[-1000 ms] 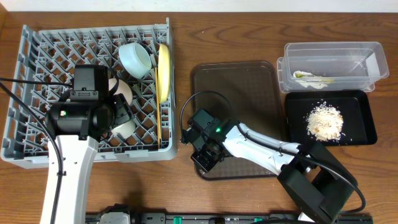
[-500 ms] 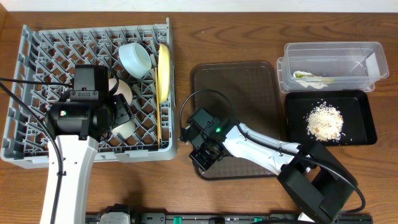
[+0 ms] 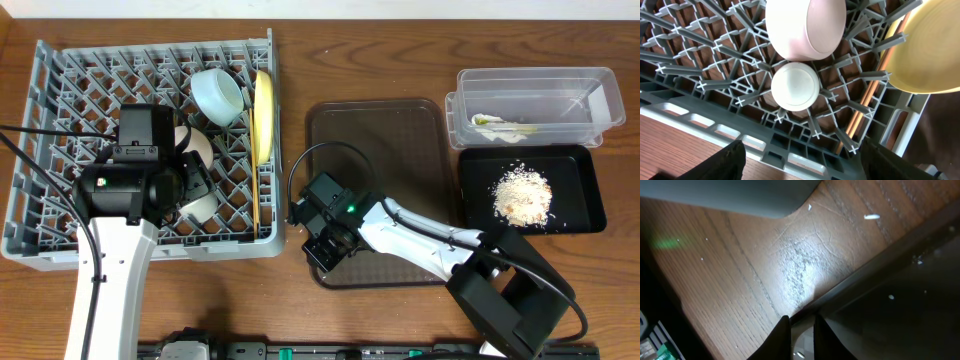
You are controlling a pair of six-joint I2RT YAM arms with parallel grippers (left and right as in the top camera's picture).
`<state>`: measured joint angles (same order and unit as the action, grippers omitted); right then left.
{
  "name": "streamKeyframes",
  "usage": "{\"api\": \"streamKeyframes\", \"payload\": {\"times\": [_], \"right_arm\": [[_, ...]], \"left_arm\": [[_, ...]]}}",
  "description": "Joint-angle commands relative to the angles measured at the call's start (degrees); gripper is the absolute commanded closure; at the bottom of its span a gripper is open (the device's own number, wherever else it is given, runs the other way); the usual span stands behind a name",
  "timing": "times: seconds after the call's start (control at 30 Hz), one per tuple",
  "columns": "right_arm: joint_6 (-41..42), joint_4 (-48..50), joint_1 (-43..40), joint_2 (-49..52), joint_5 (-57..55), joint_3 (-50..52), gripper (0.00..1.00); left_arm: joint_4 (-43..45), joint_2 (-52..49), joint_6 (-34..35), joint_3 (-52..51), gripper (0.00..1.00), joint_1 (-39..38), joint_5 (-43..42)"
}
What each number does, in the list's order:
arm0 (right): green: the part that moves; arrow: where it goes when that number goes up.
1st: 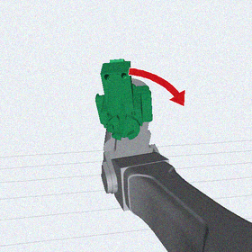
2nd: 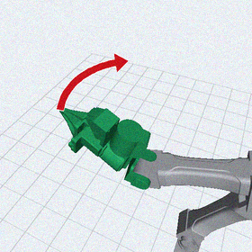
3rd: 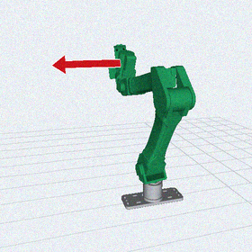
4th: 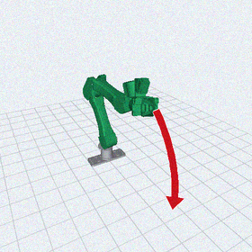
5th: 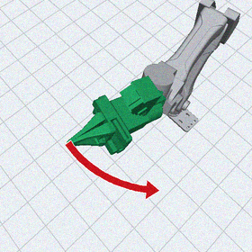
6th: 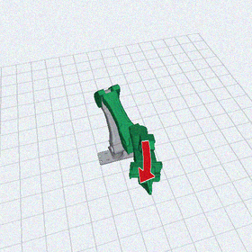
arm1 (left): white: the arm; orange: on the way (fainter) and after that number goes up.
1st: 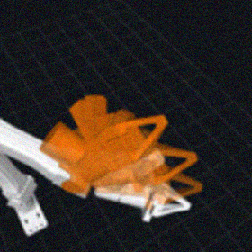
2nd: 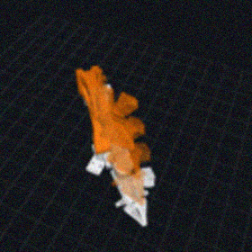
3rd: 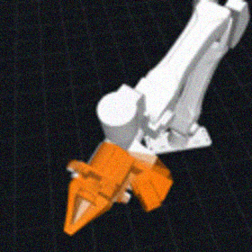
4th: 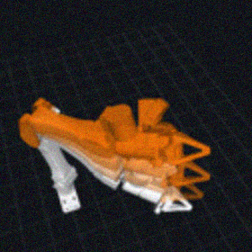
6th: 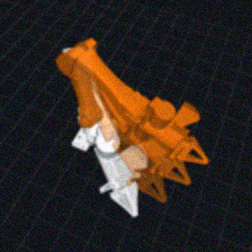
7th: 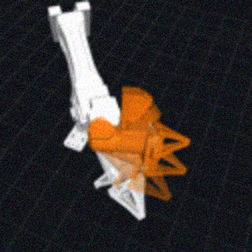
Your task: Sort waste into correct bins and load items into the dishwasher rack
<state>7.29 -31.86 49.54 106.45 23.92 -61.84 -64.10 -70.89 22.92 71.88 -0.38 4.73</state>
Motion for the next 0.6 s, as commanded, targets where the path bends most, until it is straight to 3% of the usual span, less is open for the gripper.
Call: {"api": "streamKeyframes", "payload": {"times": [0.0,0.13,0.3,0.43,0.57], "right_arm": [[1.1,0.8,0.3,0.4,0.6,0.1,0.85],[1.4,1.3,0.4,0.4,0.6,0.1,0.85],[1.5,1.4,0.3,0.3,0.5,0.1,0.97],[1.5,-1.0,-1.2,-0.4,0.3,-0.1,0.87],[1.5,-5.2,-6.1,-2.7,-0.4,-1.4,0.83]], "left_arm": [[-0.2,0.0,0.3,-0.2,0.25,0.3,0.9],[-0.2,0.0,0.3,-0.2,0.25,0.3,0.9],[-0.2,0.0,0.3,-0.2,0.25,0.3,0.9],[-0.1,0.0,-0.6,-0.2,0.20,0.3,0.9],[0.3,0.0,-1.0,-0.2,0.17,0.3,0.8]]}}
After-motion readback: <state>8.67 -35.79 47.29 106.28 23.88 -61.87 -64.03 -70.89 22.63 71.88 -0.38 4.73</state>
